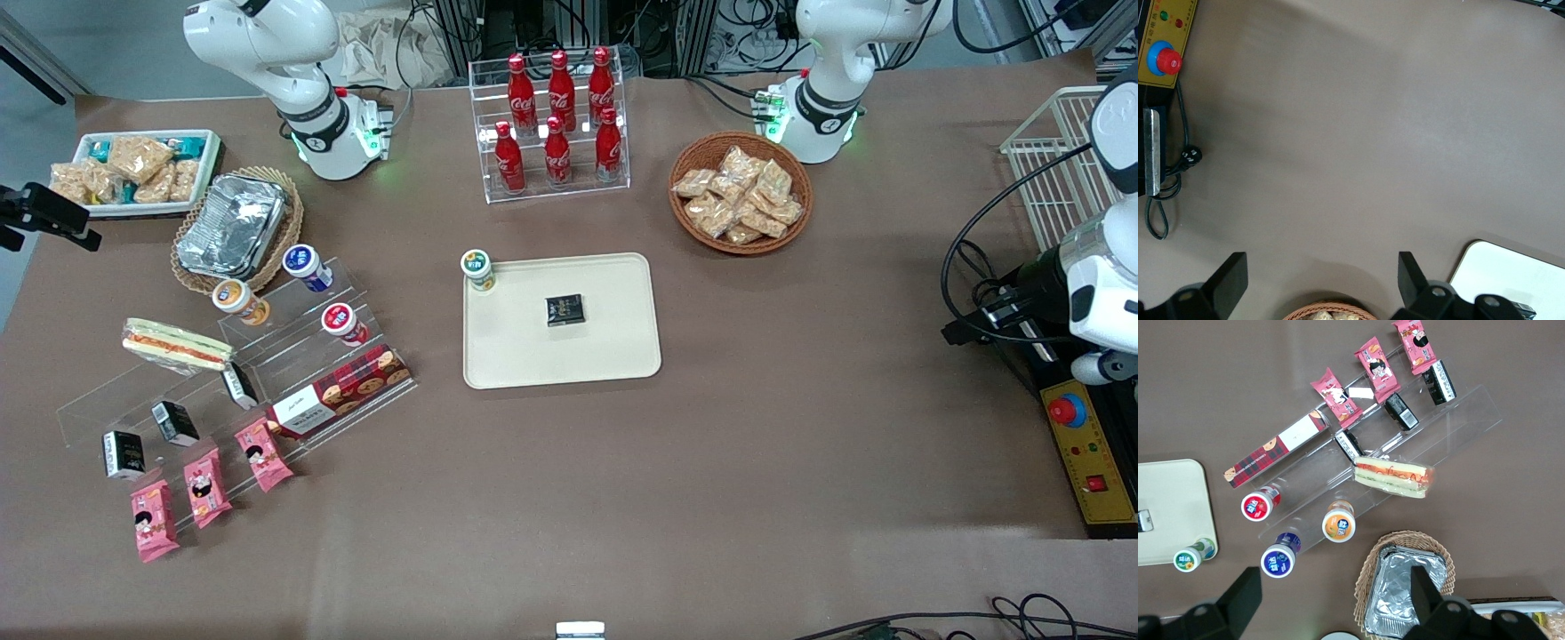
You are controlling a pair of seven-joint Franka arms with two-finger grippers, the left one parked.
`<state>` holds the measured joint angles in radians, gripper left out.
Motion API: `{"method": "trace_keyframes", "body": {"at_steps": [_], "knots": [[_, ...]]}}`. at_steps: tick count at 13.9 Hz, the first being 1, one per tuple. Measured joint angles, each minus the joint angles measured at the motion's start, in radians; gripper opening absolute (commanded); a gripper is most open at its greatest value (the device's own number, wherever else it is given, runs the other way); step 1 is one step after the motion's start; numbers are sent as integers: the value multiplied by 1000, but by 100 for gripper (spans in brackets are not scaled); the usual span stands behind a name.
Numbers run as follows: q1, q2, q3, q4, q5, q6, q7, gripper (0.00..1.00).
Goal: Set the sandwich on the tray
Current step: 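Move the right gripper over the wrapped sandwich on the acrylic rack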
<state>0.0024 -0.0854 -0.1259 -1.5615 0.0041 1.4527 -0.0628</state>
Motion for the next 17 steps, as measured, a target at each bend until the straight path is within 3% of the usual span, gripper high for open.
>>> {"method": "trace_keyframes", "body": {"at_steps": [9,17], "knots": [[6,18,43,-9,0,-33,-31,99],[-78,59,21,-42,-17,10,-674,99]]}}
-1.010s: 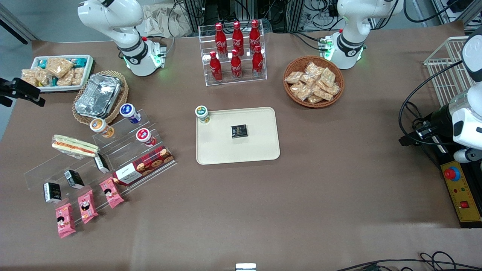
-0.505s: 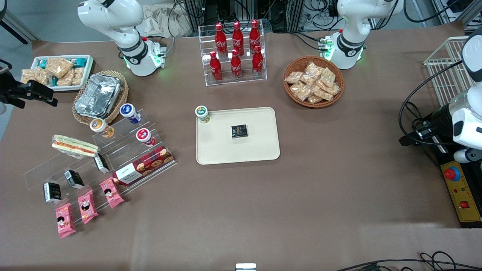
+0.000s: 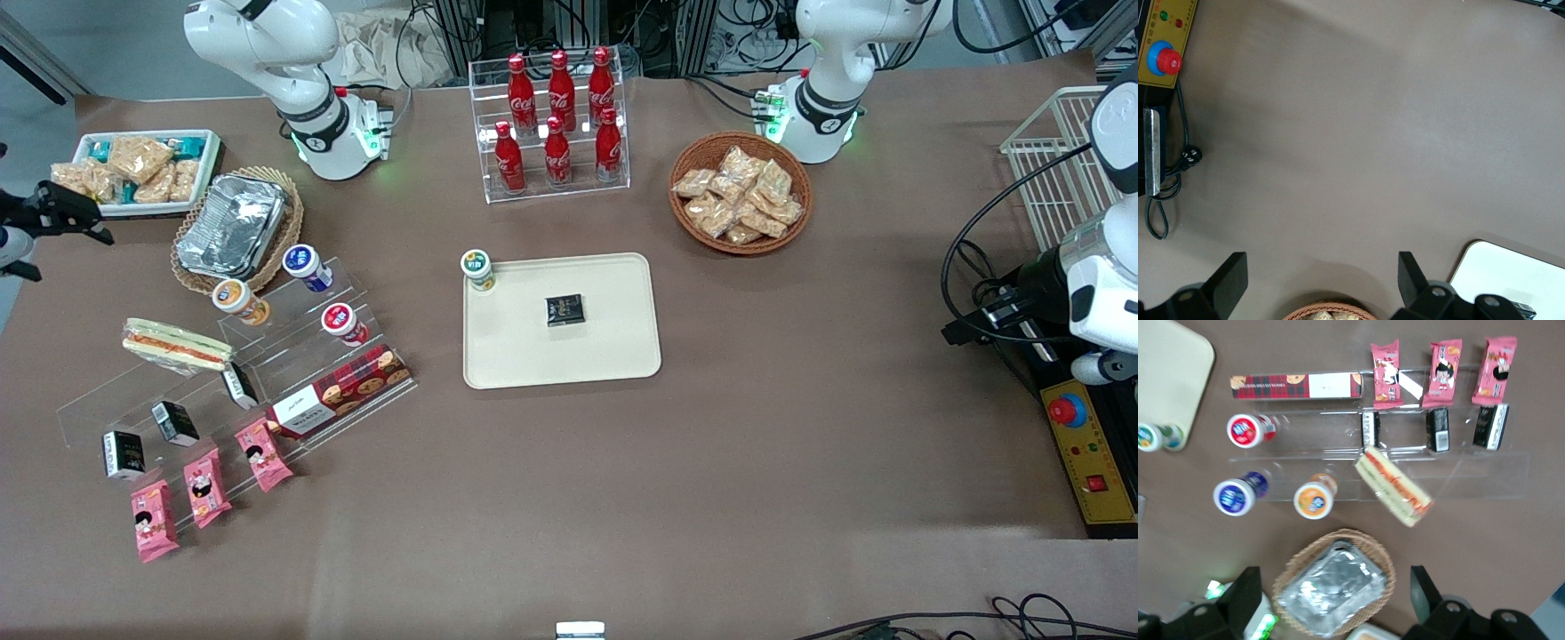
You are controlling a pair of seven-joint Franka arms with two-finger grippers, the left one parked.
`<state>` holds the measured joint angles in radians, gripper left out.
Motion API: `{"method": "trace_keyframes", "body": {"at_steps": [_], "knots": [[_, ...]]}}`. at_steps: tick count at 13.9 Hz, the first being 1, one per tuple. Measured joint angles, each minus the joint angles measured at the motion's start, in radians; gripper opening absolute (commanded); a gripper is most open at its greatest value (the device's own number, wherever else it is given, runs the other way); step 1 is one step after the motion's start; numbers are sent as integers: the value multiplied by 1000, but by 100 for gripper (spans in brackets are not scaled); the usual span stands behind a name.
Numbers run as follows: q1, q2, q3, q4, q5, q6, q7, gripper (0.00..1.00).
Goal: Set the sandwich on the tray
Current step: 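Move the right gripper over the wrapped sandwich on the acrylic rack, then lower the right gripper and grasp the wrapped sandwich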
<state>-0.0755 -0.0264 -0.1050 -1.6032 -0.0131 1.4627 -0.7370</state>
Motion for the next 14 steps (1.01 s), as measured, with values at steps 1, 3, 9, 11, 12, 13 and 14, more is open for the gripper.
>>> {"method": "trace_keyframes", "body": {"at_steps": [1,3,9,11,12,13,14], "knots": [[-26,2,0,-35,0,45,-87,99],[-66,4,-2,-123,0,148,-244,99],[-72,4,6,-347,-6,435,-487,99],[-67,6,7,-394,-53,498,-513,99],[-64,11,9,-407,-72,510,-517,99],[-63,20,10,-417,-79,519,-520,99],[-63,34,10,-426,-82,535,-523,99]]}}
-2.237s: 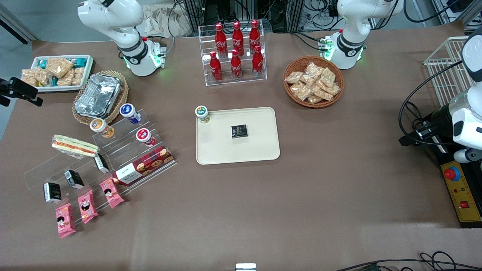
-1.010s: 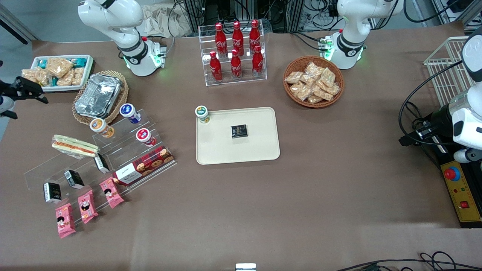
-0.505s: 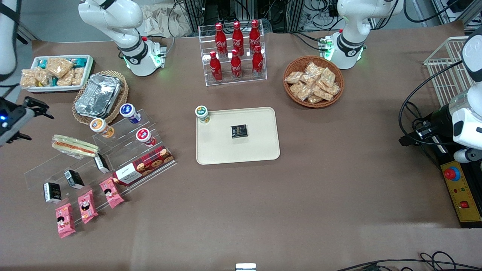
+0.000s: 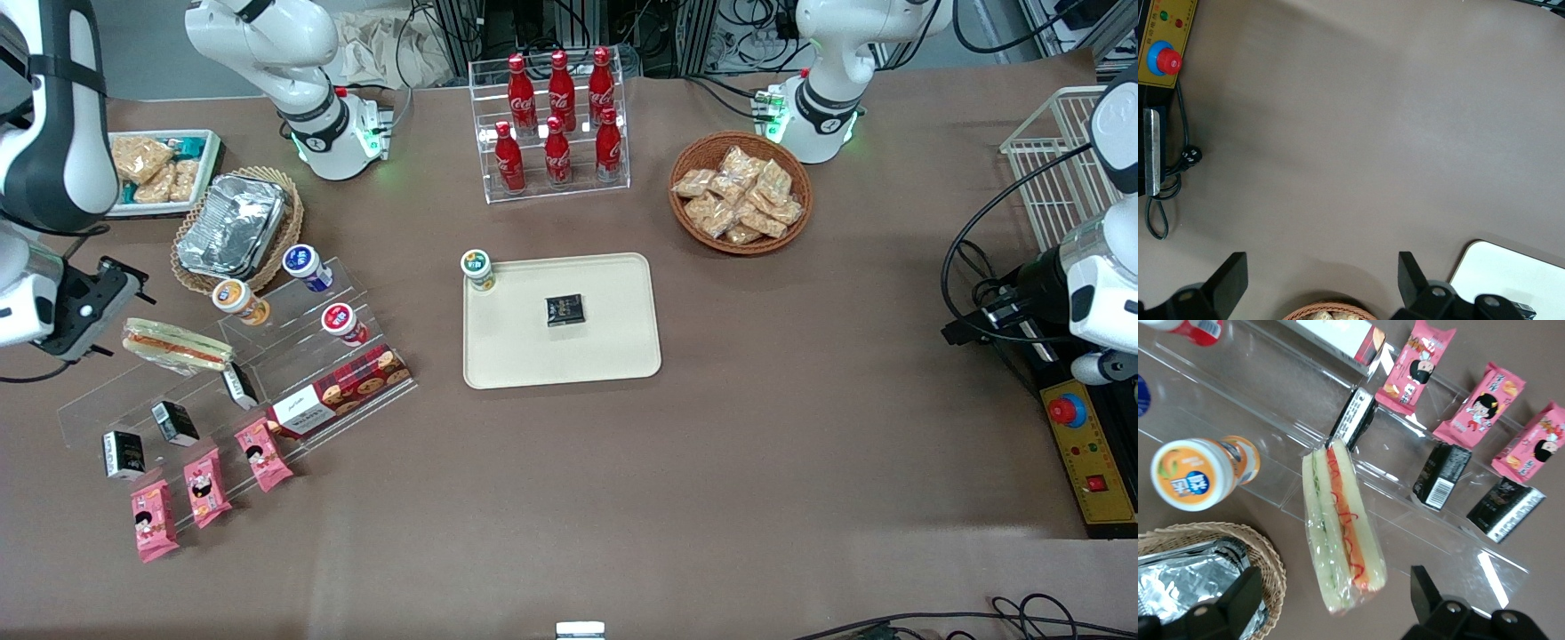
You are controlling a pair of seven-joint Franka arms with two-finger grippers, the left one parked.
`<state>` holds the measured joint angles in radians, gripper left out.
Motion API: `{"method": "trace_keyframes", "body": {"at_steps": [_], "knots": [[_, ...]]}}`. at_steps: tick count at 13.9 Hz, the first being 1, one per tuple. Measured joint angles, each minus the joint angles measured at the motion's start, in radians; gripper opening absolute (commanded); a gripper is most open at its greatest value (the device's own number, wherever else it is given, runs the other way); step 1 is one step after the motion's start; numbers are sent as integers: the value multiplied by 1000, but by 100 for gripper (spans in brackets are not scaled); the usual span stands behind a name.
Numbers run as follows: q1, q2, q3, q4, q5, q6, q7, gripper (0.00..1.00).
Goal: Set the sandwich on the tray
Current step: 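Lower the right gripper and grasp the wrapped sandwich, then lift the sandwich and carry it over the cream tray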
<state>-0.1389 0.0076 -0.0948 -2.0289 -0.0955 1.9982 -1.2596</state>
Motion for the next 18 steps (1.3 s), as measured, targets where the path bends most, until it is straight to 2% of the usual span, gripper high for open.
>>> {"method": "trace_keyframes", "body": {"at_steps": [6,7,11,12,16,18], "knots": [[-2,51,-2,-122,-4,180,-36,98],[-4,60,-3,-129,-5,197,-54,91],[-21,87,-8,-135,-5,233,-104,15],[-22,90,-9,-135,-5,238,-117,0],[-22,76,-9,-119,-5,251,-130,0],[-22,35,-6,-78,-5,203,-139,0]]}}
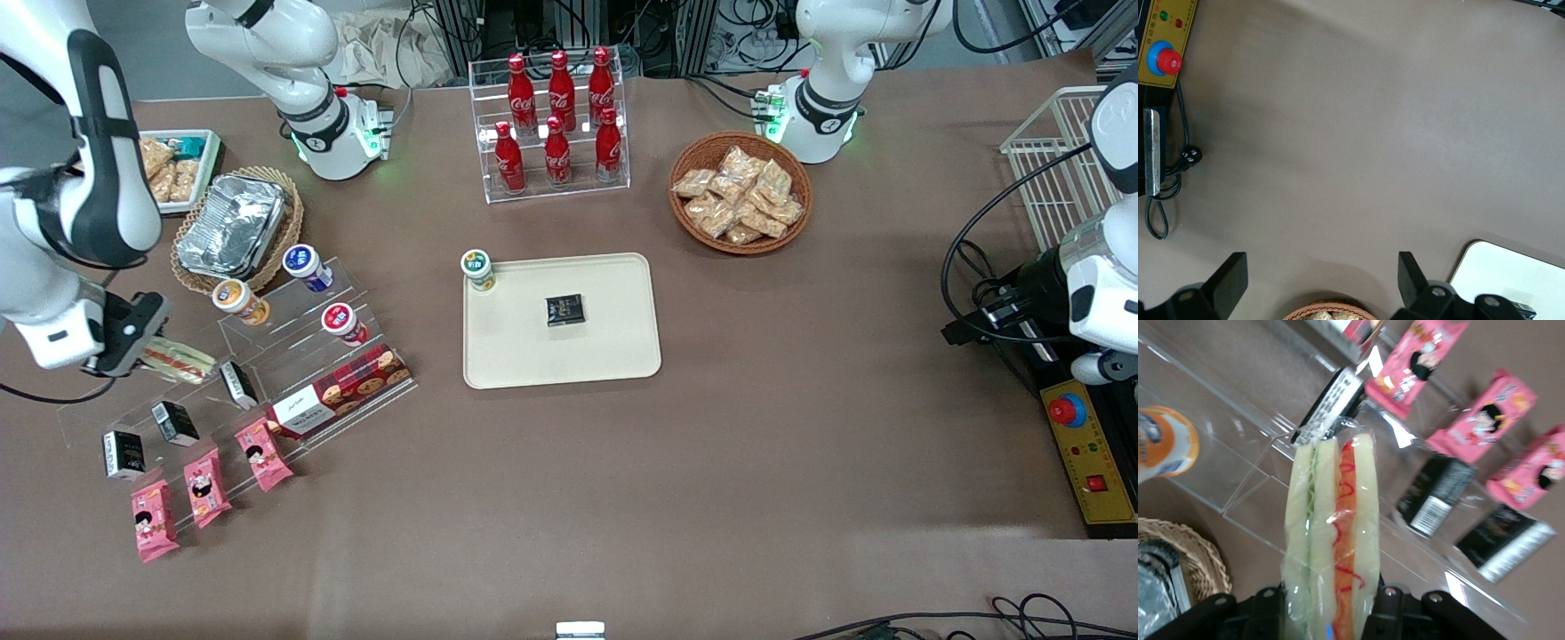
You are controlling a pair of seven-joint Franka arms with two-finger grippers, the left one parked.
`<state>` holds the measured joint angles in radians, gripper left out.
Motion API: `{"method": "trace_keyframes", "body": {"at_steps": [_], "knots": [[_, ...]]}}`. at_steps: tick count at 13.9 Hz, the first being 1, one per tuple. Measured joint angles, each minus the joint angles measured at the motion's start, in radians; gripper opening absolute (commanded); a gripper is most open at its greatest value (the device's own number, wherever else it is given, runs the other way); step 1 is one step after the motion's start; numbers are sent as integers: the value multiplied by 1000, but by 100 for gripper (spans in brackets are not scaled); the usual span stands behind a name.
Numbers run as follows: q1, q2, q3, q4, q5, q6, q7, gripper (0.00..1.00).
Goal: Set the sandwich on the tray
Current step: 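Lift the sandwich and carry it over the cream tray, then lower the sandwich onto the tray beside the black box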
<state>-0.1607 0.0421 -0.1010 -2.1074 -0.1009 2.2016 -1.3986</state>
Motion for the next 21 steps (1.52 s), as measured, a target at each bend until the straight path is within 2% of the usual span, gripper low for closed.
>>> {"method": "trace_keyframes", "body": {"at_steps": [4,6,8,11,15,19,21], "knots": [[27,-92,38,160,0,-281,-18,0],[95,-100,71,227,0,-382,-17,0],[196,-96,87,240,22,-401,-5,0],[347,-60,92,240,89,-402,53,0],[561,30,93,242,99,-346,298,0],[767,188,93,240,100,-159,523,0],[838,282,92,239,100,-25,590,0]]}}
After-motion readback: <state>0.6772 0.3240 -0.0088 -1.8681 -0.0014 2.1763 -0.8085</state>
